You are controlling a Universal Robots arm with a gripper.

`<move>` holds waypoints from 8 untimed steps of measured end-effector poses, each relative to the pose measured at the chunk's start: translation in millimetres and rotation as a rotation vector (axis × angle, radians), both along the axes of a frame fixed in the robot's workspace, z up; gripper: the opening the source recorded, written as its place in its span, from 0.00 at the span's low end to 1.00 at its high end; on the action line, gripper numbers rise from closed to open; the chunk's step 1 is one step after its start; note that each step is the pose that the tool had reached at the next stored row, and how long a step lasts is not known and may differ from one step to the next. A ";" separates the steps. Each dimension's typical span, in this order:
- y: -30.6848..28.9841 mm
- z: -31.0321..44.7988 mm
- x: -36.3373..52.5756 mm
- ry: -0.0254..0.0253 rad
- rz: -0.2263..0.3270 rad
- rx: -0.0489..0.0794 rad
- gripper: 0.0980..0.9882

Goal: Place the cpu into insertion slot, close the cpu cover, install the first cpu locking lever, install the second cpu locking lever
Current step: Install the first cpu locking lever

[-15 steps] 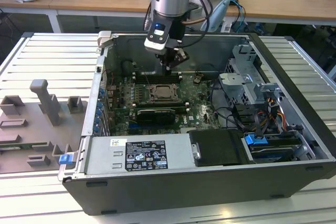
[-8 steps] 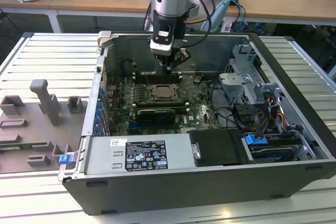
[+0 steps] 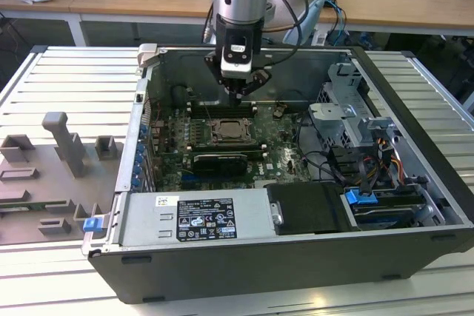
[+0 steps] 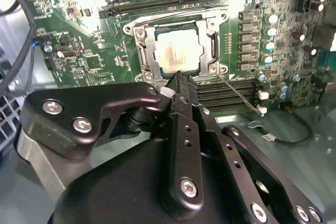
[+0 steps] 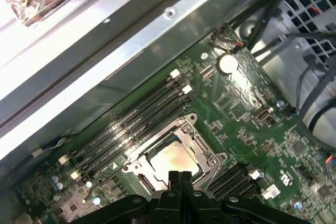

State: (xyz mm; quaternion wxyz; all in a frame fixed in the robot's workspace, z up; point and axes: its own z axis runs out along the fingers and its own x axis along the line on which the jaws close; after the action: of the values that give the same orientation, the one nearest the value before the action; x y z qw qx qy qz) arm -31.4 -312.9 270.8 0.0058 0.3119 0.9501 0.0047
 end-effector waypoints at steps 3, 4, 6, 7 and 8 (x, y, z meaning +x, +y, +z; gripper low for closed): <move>0.0 0.0 0.0 0.0000 0.049 0.000 0.01; 0.0 0.0 0.0 0.0000 0.070 0.000 0.01; 0.0 0.0 0.0 0.0000 0.129 0.000 0.01; 0.0 0.0 0.0 0.0000 0.142 0.000 0.01; 0.0 0.0 0.0 0.0000 0.156 0.000 0.01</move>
State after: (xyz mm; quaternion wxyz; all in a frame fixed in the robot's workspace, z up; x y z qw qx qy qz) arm -31.3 -312.9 270.9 0.0054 0.2370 0.9715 0.0051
